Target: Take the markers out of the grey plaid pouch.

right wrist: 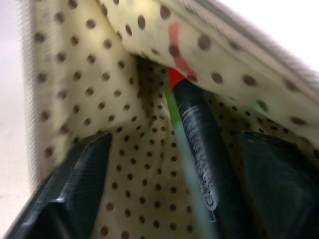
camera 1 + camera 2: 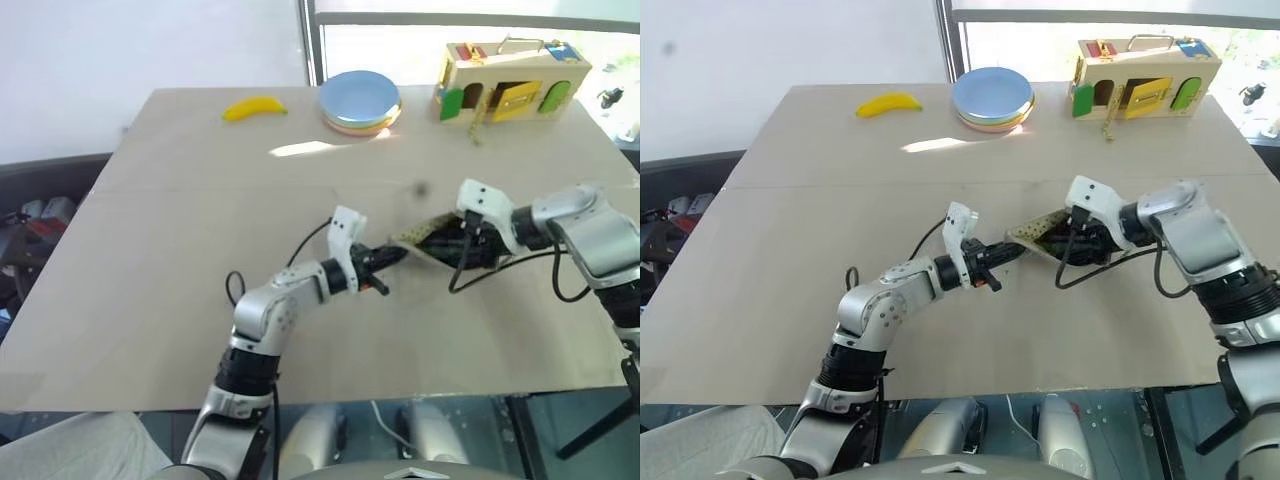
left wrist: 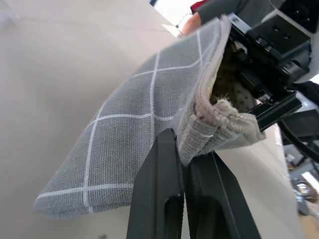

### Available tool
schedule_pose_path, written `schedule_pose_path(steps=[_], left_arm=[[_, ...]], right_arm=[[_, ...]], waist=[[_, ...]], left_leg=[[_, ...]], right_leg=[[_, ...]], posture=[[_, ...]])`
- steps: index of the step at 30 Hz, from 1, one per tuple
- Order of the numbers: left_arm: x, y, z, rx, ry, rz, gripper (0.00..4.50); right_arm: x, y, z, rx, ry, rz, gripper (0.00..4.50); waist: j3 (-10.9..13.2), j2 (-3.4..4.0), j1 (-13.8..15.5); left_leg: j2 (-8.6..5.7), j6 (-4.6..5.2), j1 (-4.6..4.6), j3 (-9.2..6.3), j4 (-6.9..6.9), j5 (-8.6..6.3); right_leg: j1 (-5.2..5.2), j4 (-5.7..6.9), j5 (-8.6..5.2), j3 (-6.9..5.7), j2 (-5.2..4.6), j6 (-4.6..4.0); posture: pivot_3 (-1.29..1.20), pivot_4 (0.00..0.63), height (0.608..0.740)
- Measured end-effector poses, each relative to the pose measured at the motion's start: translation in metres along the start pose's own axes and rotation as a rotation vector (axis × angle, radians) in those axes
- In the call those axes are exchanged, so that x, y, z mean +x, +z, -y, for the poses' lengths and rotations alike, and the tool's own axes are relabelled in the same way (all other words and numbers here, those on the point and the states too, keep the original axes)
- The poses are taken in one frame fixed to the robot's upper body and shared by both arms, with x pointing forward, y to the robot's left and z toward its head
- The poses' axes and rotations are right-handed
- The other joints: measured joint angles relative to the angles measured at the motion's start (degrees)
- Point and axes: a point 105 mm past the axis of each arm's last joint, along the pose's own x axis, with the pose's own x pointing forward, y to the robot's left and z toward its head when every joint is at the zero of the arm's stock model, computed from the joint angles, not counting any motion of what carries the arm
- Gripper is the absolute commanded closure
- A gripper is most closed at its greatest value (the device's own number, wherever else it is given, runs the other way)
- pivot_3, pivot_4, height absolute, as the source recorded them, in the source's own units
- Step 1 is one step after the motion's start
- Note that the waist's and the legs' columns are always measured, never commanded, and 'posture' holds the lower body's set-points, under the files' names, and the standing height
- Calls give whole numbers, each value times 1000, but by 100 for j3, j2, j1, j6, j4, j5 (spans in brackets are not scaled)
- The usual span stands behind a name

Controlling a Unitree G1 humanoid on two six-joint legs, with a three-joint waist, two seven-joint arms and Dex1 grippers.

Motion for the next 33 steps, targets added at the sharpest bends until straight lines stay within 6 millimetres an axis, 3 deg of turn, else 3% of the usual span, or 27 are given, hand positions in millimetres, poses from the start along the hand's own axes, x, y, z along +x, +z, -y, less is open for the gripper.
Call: schedule_pose_path(steps=[9, 15, 22, 24, 25, 28, 31, 33], left_arm=[[1, -3, 1, -25, 5, -13, 4500], [4, 0, -1, -46, 18, 6, 4500], [7, -3, -2, -73, 13, -15, 4500], [7, -3, -3, -75, 13, -15, 4500], [7, -3, -3, -76, 15, -13, 4500], [5, 0, -5, -76, 22, -2, 4500], [5, 3, -6, -72, 24, 4, 4500], [5, 3, -6, -71, 25, 4, 4500]], right_arm=[[6, -5, 0, -29, 8, -26, 519], [20, -11, 13, 0, -51, -16, 519], [21, -19, 13, -113, -26, -89, 519], [21, -22, 14, -132, -18, -109, 1435], [21, -23, 14, -133, -19, -112, 1627], [22, -27, 16, -161, -22, -137, 3034], [22, -27, 17, -198, -20, -148, 3477], [22, -27, 17, -208, -18, -150, 3500]], waist=[[0, 0, -2], [-1, -1, -19], [-1, -1, -16], [-1, -1, -15], [-1, -1, -14], [-1, -1, -17], [-1, -2, -19], [-2, -2, -18]], left_leg=[[0, 0, 0, 1, 0, 0], [0, -1, 3, 3, 2, 0], [0, -1, 4, 1, 3, 0], [0, -1, 4, 1, 3, 0], [0, -1, 4, 1, 3, 0], [0, -1, 4, 1, 4, 0], [0, -1, 6, 1, 4, 1], [0, -1, 7, 0, 4, 1]], right_leg=[[0, 0, 0, 1, 0, 0], [1, 3, 0, 2, 1, 0], [3, 2, 0, 0, 1, 0], [4, 1, 0, -1, 1, 0], [4, 1, 0, 0, 1, 0], [5, 1, 0, 0, 1, 0], [7, 1, 0, 0, 1, 0], [8, 1, 0, -1, 1, 0]], posture=[[0, 150, 740], [0, 150, 740], [0, 150, 740], [0, 150, 740], [0, 150, 740], [0, 150, 740], [0, 150, 740], [0, 150, 740]])
